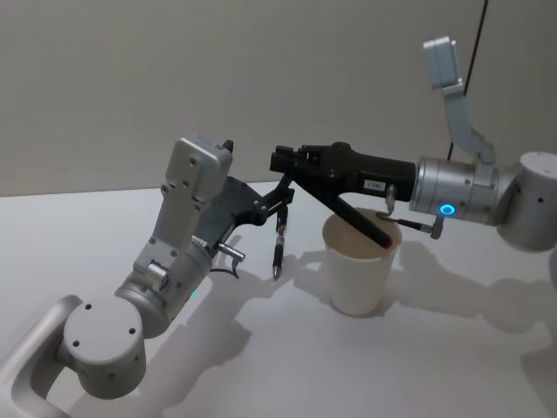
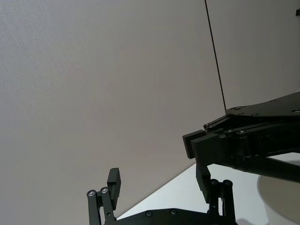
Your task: Place the pen into the pen holder.
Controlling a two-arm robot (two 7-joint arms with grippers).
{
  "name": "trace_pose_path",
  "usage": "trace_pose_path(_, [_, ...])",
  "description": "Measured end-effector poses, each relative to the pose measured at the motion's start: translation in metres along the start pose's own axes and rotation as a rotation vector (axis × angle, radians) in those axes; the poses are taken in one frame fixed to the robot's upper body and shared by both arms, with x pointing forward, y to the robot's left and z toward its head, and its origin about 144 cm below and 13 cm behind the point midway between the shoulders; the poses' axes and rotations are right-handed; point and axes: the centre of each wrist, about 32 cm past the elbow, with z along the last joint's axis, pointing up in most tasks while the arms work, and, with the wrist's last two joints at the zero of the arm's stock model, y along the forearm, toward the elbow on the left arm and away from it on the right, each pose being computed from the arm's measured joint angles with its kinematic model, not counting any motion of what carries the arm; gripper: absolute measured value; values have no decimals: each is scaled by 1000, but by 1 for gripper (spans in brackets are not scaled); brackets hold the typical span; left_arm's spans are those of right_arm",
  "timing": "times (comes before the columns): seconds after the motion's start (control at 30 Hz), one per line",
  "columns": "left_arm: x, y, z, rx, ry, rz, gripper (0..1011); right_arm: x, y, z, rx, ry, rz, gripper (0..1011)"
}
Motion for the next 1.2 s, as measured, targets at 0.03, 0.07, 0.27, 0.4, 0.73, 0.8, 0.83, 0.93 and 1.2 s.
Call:
trace_pose_path(0.03, [0, 0, 0, 0, 0, 0, 1001, 0, -1, 0, -2, 0, -3, 157])
trace_pose_path(0.07, [0, 0, 0, 0, 0, 0, 1001, 0, -1, 0, -3, -1, -4, 157])
trace_pose_path(0.27, [0, 0, 0, 0, 0, 0, 1001, 1, -4, -1, -8, -3, -12, 157])
trace_pose_path(0.4, [0, 0, 0, 0, 0, 0, 1001, 1, -5, -1, -10, -4, -15, 257])
trace_pose_path(0.73, [0, 0, 0, 0, 0, 0, 1001, 2, -7, -2, -13, -5, -20, 545])
trace_pose_path(0.8, [0, 0, 0, 0, 0, 0, 1001, 2, -7, -2, -13, -5, -20, 601])
trace_pose_path(0.83, [0, 0, 0, 0, 0, 0, 1001, 2, -7, -2, -13, -5, -20, 632])
trace_pose_path(0.93, [0, 0, 0, 0, 0, 0, 1001, 2, -7, -2, -14, -6, -21, 710])
trace_pose_path(1.2, [0, 0, 0, 0, 0, 0, 1001, 0, -9, -2, -10, -14, -34, 958])
